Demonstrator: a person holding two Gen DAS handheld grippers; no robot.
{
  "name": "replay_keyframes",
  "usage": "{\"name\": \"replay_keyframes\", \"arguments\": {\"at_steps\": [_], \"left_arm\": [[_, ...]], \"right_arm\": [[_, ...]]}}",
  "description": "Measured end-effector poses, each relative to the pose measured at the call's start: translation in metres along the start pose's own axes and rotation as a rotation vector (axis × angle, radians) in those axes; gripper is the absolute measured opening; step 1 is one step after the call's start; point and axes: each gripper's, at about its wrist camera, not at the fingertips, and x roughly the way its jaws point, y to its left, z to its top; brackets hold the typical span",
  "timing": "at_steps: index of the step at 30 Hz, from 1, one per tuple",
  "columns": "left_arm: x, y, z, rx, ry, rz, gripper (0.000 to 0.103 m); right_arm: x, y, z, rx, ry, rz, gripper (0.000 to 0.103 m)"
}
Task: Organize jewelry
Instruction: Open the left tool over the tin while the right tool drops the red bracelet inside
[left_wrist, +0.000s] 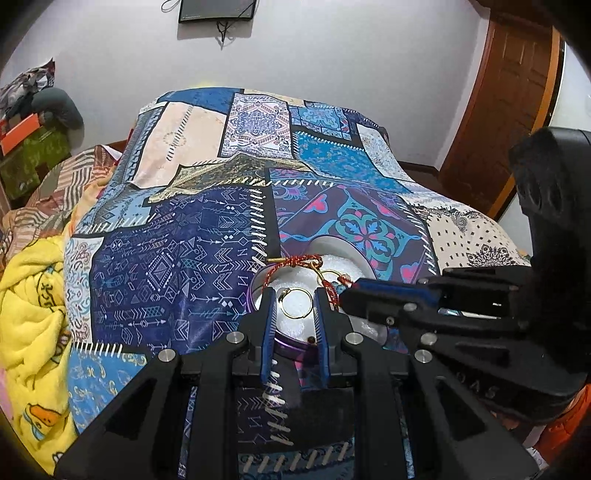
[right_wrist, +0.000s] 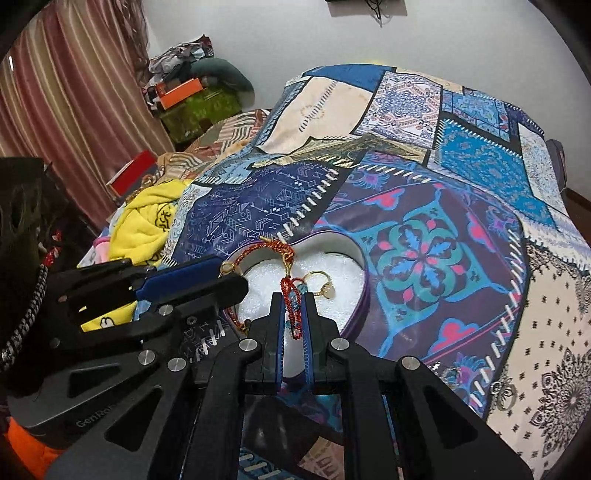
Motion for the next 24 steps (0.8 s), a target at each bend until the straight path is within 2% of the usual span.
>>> {"name": "replay_keyframes", "arguments": {"at_steps": [15,20,24], "left_arm": [[0.006,0.001,0.001,-0.004,0.022,-0.006,0.019],[-0.005,-0.003,0.004,0.005,0.010,-0.007,0.019],[-0.015,-0.005,0.006,-0.001,0.004,-0.001,0.019]], "right_arm": [[0.000,-0.003,-0.002,-0.013,0.029,-0.017,0.008],[-0.008,-0.001,-0.002,-0.017,0.013,-0.028,0.019],[-0.020,-0.002,-0.002,-0.018,-0.007,-0.040,0.020]]}}
